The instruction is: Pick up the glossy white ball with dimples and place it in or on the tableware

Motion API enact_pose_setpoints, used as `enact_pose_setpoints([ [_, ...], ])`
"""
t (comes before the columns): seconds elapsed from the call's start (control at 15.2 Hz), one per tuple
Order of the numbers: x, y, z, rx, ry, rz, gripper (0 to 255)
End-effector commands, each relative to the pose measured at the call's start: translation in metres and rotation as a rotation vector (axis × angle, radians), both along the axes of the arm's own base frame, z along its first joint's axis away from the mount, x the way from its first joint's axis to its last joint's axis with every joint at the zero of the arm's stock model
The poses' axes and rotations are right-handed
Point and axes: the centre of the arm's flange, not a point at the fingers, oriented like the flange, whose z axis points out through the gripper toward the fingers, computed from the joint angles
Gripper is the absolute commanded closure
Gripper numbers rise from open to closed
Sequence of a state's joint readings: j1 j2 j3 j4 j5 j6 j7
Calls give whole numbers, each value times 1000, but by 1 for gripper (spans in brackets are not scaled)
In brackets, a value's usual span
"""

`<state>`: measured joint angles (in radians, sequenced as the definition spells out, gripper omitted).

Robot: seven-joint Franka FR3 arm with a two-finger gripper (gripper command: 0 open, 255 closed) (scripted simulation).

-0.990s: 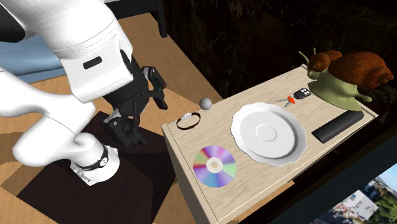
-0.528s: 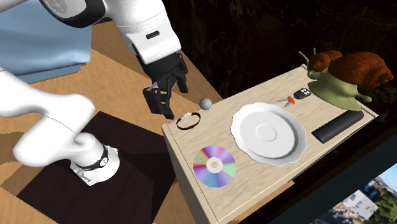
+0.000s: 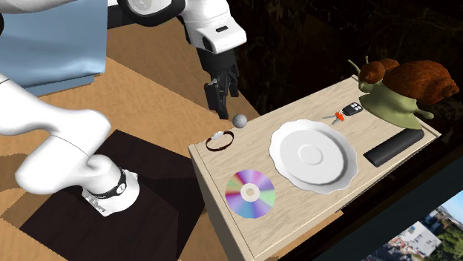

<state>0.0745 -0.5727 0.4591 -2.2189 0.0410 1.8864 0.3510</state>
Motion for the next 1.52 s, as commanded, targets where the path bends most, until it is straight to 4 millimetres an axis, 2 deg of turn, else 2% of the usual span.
enact_pose_setpoints([
  [0.0, 3, 7, -8, -5, -2, 2, 0],
  [0.4, 12, 4, -41, -5, -2, 2, 0],
  [0.92, 12, 4, -41, -5, -2, 2, 0],
  [0.99, 12, 4, -41, -5, -2, 2, 255],
  [1.45, 12, 4, -41, -5, -2, 2, 255],
])
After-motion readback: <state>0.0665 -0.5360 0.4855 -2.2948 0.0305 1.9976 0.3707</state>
